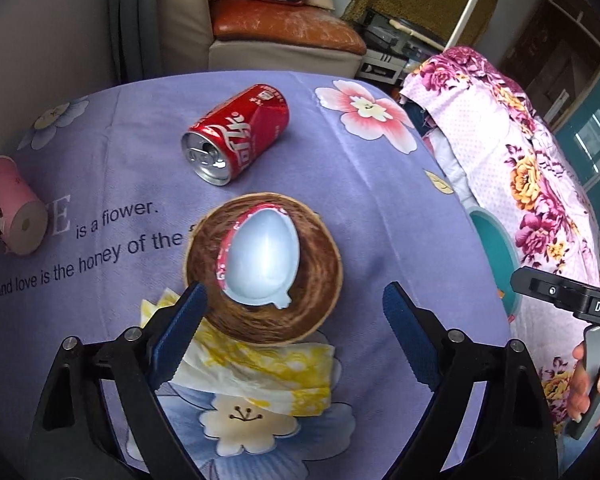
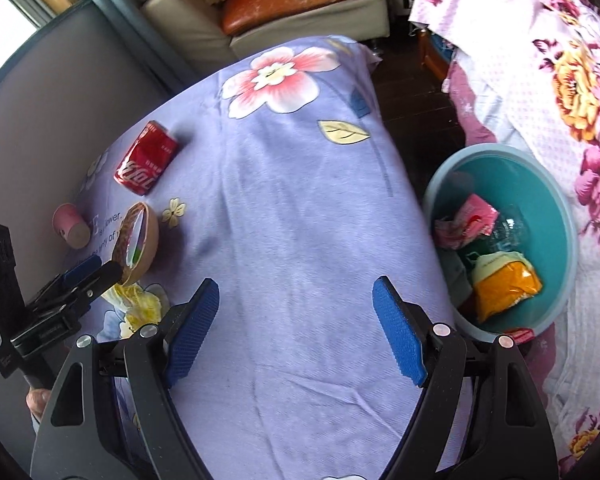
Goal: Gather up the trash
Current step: 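Grasp the white egg-shaped plastic container in the woven bowl with the left gripper, then grasp the woven brown bowl rim with the right gripper while the left holds the container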
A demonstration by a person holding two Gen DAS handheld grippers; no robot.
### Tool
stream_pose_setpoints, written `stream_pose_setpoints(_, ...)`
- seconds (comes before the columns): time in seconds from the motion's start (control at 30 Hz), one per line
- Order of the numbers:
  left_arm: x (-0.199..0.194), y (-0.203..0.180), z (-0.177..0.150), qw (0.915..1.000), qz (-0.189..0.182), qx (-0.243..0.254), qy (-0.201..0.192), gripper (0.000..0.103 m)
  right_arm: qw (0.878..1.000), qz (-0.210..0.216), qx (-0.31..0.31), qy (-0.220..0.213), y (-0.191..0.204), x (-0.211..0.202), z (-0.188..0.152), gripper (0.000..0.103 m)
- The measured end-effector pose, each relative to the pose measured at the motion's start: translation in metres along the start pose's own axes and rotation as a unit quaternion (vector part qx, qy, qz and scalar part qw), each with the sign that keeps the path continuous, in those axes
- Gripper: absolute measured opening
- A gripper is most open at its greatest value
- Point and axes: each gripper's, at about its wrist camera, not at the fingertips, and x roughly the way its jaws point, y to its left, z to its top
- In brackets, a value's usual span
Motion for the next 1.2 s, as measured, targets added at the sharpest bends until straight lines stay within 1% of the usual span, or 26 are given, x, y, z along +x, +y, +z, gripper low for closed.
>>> stream_pose_setpoints(0.13, 0.01, 0.011, 0.006, 0.9998, 0.006, 0.014, 0.012, 0.075, 1.0, 0.006, -0.008, 0.01, 0.012, 0.012, 0.005, 0.075)
stream_pose_setpoints(0.43, 0.039, 0.015, 0.013, 0.999, 0.001, 0.023, 0.038, 0.074, 0.999, 0.019, -0.014, 0.022, 0.026, 0.032, 0.015, 0.075)
stream_pose_setpoints(0.5, 0.044, 0.016, 0.014, 0.999, 0.001, 0.023, 0.038, 0.074, 0.999, 0.022, -0.013, 0.024, 0.026, 0.036, 0.017, 0.075)
stream_pose_setpoints(0.53, 0.044, 0.016, 0.014, 0.9992, 0.001, 0.024, 0.034, 0.07, 0.999, 0.024, -0.012, 0.025, 0.026, 0.037, 0.017, 0.075)
stream_pose_setpoints(0.57, 0.045, 0.015, 0.015, 0.9991, -0.001, 0.024, 0.036, 0.055, 0.999, 0.024, -0.011, 0.026, 0.027, 0.038, 0.018, 0.075)
stream_pose_setpoints(0.6, 0.047, 0.015, 0.015, 0.999, -0.006, 0.02, 0.039, 0.054, 0.999, 0.026, -0.01, 0.027, 0.027, 0.04, 0.019, 0.075)
stream_pose_setpoints(0.7, 0.045, 0.014, 0.012, 0.9995, -0.001, 0.017, 0.027, 0.054, 0.999, 0.031, -0.007, 0.03, 0.028, 0.044, 0.02, 0.075)
stream_pose_setpoints(0.77, 0.041, 0.015, 0.009, 0.9997, -0.005, 0.01, 0.022, 0.054, 0.999, 0.034, -0.009, 0.031, 0.03, 0.046, 0.021, 0.075)
stream_pose_setpoints(0.8, 0.038, 0.017, 0.008, 0.9998, -0.005, 0.005, 0.019, 0.054, 0.999, 0.037, -0.011, 0.03, 0.032, 0.048, 0.022, 0.073)
stream_pose_setpoints(0.83, 0.033, 0.019, 0.008, 0.9999, -0.006, 0.001, 0.014, 0.054, 0.999, 0.042, -0.013, 0.031, 0.034, 0.049, 0.023, 0.066)
stream_pose_setpoints(0.9, 0.02, 0.024, 0.007, 0.9999, -0.012, -0.007, 0.002, 0.054, 0.998, 0.056, -0.016, 0.04, 0.041, 0.054, 0.026, 0.06)
stream_pose_setpoints(1.0, 0.002, 0.032, 0.004, 0.9998, -0.01, -0.012, -0.013, 0.054, 0.996, 0.071, -0.031, 0.048, 0.057, 0.061, 0.03, 0.047)
stream_pose_setpoints(1.1, -0.013, 0.045, 0.0, 0.9995, -0.006, -0.022, -0.024, 0.054, 0.993, 0.09, -0.051, 0.054, 0.08, 0.07, 0.034, 0.043)
stream_pose_setpoints(1.2, -0.024, 0.06, -0.004, 0.9988, 0.0, -0.038, -0.031, 0.054, 0.99, 0.104, -0.069, 0.059, 0.101, 0.082, 0.035, 0.042)
